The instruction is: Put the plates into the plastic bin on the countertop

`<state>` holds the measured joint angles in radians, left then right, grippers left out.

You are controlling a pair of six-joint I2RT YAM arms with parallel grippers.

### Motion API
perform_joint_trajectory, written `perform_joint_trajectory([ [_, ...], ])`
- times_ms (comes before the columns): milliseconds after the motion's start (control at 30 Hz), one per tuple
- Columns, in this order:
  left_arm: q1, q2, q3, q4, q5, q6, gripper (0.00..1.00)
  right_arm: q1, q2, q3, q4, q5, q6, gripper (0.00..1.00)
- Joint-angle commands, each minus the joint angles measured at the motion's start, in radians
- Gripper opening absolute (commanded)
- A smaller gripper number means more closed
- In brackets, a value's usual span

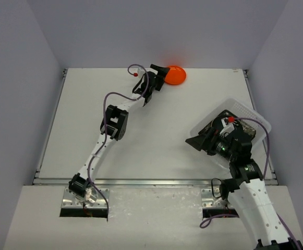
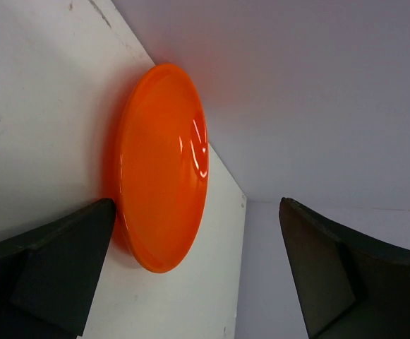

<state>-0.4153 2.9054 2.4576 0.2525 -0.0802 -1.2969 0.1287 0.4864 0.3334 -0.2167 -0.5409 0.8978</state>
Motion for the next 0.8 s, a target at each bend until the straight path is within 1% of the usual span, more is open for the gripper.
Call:
perform_joint_trajectory([
  [0, -0.056, 0.105, 0.062, -0.101, -0.184, -0.06, 0.97, 0.009, -0.074, 0.078, -0.076, -0.024, -0.01, 0.99],
  [67, -0.066, 0.104, 0.041, -0.103, -0.216, -0.05, 0.92, 0.023, -0.082, 0.116, -0.147, -0.019, -0.041, 0.99],
  [133, -0.072, 0.104, 0.035, -0.125, -0.239, -0.037, 0.88, 0.034, -0.088, 0.14, -0.163, -0.036, -0.04, 0.99],
  [167, -0.073, 0.108, 0.035, -0.133, -0.242, -0.031, 0.82, 0.041, -0.094, 0.153, -0.168, -0.041, -0.04, 0.99],
  [200, -0.072, 0.113, 0.035, -0.136, -0.241, -0.028, 0.79, 0.045, -0.097, 0.157, -0.174, -0.045, -0.04, 0.99],
  [233, -0.073, 0.117, 0.042, -0.137, -0.244, -0.012, 0.73, 0.049, -0.101, 0.168, -0.183, -0.048, -0.042, 0.99],
  [267, -0.076, 0.119, 0.05, -0.139, -0.249, 0.009, 0.67, 0.057, -0.107, 0.183, -0.194, -0.05, -0.046, 0.99],
  [300, -0.076, 0.115, 0.047, -0.139, -0.251, 0.013, 0.64, 0.061, -0.112, 0.195, -0.205, -0.051, -0.051, 0.99],
  [400, -0.072, 0.119, 0.05, -0.125, -0.243, 0.032, 0.59, 0.068, -0.119, 0.223, -0.23, -0.051, -0.064, 0.99],
  [467, -0.074, 0.124, 0.066, -0.137, -0.236, 0.044, 0.51, 0.071, -0.124, 0.248, -0.254, -0.043, -0.075, 0.99],
  [500, -0.074, 0.124, 0.063, -0.134, -0.234, 0.044, 0.5, 0.072, -0.125, 0.251, -0.262, -0.04, -0.076, 0.99],
  [567, -0.074, 0.124, 0.058, -0.124, -0.224, 0.05, 0.4, 0.074, -0.13, 0.286, -0.299, -0.024, -0.095, 0.99],
  [633, -0.073, 0.128, 0.06, -0.109, -0.215, 0.056, 0.32, 0.077, -0.138, 0.311, -0.317, -0.006, -0.108, 0.99],
  [767, -0.071, 0.126, 0.051, -0.089, -0.203, 0.062, 0.21, 0.078, -0.156, 0.349, -0.37, 0.034, -0.134, 0.99],
])
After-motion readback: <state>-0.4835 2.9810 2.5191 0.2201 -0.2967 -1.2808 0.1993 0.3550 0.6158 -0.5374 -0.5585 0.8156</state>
